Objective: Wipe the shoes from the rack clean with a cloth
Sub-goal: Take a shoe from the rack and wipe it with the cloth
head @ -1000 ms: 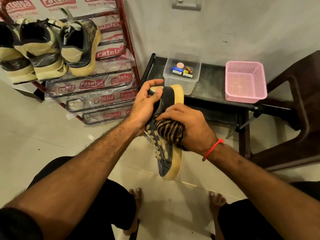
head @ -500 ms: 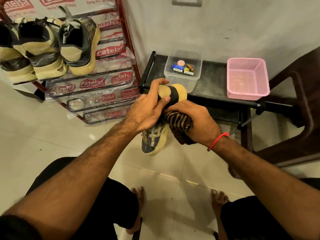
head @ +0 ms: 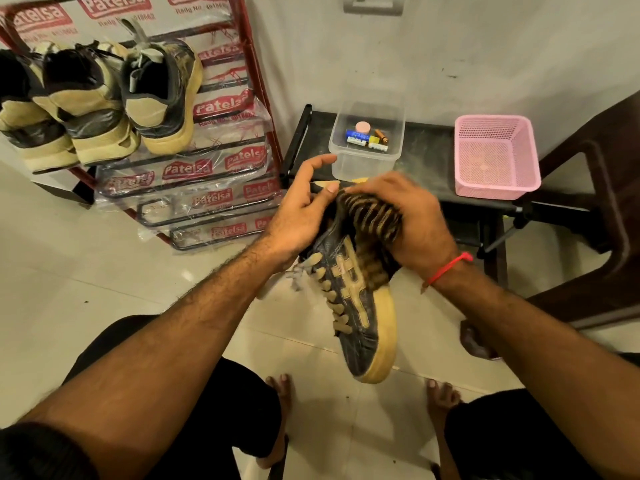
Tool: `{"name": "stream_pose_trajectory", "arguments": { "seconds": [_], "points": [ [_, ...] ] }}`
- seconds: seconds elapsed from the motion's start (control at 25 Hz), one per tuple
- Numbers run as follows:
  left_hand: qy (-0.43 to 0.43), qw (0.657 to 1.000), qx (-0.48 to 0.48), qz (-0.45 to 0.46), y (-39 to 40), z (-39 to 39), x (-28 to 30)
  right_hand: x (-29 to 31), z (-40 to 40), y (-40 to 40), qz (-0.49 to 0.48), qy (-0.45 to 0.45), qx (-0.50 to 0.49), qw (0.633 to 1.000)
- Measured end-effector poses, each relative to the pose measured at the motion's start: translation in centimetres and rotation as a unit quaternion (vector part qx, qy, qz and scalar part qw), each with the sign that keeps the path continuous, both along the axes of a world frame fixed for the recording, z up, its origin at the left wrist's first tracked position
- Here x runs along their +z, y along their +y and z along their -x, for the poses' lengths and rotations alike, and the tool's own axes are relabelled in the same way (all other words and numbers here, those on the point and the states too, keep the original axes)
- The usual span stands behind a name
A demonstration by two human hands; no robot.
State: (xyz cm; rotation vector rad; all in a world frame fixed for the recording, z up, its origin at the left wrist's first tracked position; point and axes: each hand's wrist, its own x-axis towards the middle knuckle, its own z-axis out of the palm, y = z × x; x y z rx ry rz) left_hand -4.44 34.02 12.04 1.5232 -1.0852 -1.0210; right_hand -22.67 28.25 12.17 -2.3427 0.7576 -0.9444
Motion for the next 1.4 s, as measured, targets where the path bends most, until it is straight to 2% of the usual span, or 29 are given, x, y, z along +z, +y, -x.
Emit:
{"name": "stream_pose_trajectory", "arguments": {
  "seconds": [0.08, 0.16, 0.24, 0.28, 0.32, 0.44, 0.52, 0.6, 0.72, 0.76, 0.88, 0.96, 1.04, 1.12, 1.2, 1.28, 1.4],
  "points": [
    [0.020, 0.999, 0.028, 0.006, -0.4, 0.0, 0.1, 0.1, 0.3, -0.4, -0.031, -0.018, -0.020, 0.999],
    [0.025, 0.998, 0.055, 0.018, -0.6, -0.4, -0.1, 0.2, 0.0, 1.4, -0.017, -0.010, 0.077, 0.997],
    [0.000, 0.999, 0.039, 0.020, -0.5, -0.7, -0.3, 0.4, -0.4, 3.3, 0.027, 0.042, 0.200, 0.978],
    [-0.015, 1.000, 0.024, 0.013, -0.4, -0.6, -0.4, 0.5, -0.4, 3.2, 0.044, 0.067, 0.227, 0.971],
    [-0.022, 1.000, 0.013, 0.004, -0.3, -0.5, -0.4, 0.6, -0.3, 2.6, 0.053, 0.078, 0.216, 0.972],
    [-0.002, 1.000, 0.006, -0.009, -0.4, -0.2, -0.4, 0.4, 0.0, 0.2, 0.039, 0.039, 0.059, 0.997],
    [0.008, 1.000, 0.009, -0.007, -0.3, 0.0, -0.2, 0.1, 0.2, -0.1, 0.031, 0.033, 0.005, 0.999],
    [-0.008, 1.000, 0.015, 0.003, -0.1, 0.2, -0.2, 0.0, 0.1, 0.9, 0.030, 0.053, 0.078, 0.995],
    [-0.033, 0.999, 0.037, 0.016, -0.2, -0.1, -0.3, -0.3, -0.1, 2.8, 0.058, 0.127, 0.247, 0.959],
    [-0.029, 0.999, 0.036, 0.013, -0.2, -0.1, -0.3, -0.2, -0.1, 2.6, 0.063, 0.129, 0.251, 0.957],
    [-0.013, 0.999, 0.033, 0.014, -0.2, 0.0, 0.0, 0.6, 0.0, 0.9, 0.060, 0.070, 0.128, 0.987],
    [-0.028, 0.999, 0.036, 0.011, -0.2, 0.1, 0.1, 0.8, 0.1, 0.8, 0.036, 0.058, 0.098, 0.993],
    [-0.026, 0.998, 0.062, 0.002, -0.2, -0.1, 0.2, 0.6, 0.0, 1.9, 0.023, 0.109, 0.172, 0.979],
    [-0.009, 0.993, 0.114, -0.013, -0.3, -0.8, 0.5, 0.2, 0.1, 2.9, 0.017, 0.191, 0.254, 0.948],
    [0.002, 0.989, 0.147, -0.026, -0.5, -1.3, 0.6, -0.1, 0.1, 2.6, 0.024, 0.221, 0.269, 0.937],
    [-0.015, 0.990, 0.133, -0.035, -0.4, -1.0, 0.4, 0.0, 0.1, 2.0, 0.043, 0.168, 0.228, 0.958],
    [-0.022, 0.998, 0.056, -0.021, -0.1, 0.3, 0.0, 0.6, -0.4, 1.8, 0.056, 0.079, 0.131, 0.987]
  ]
}}
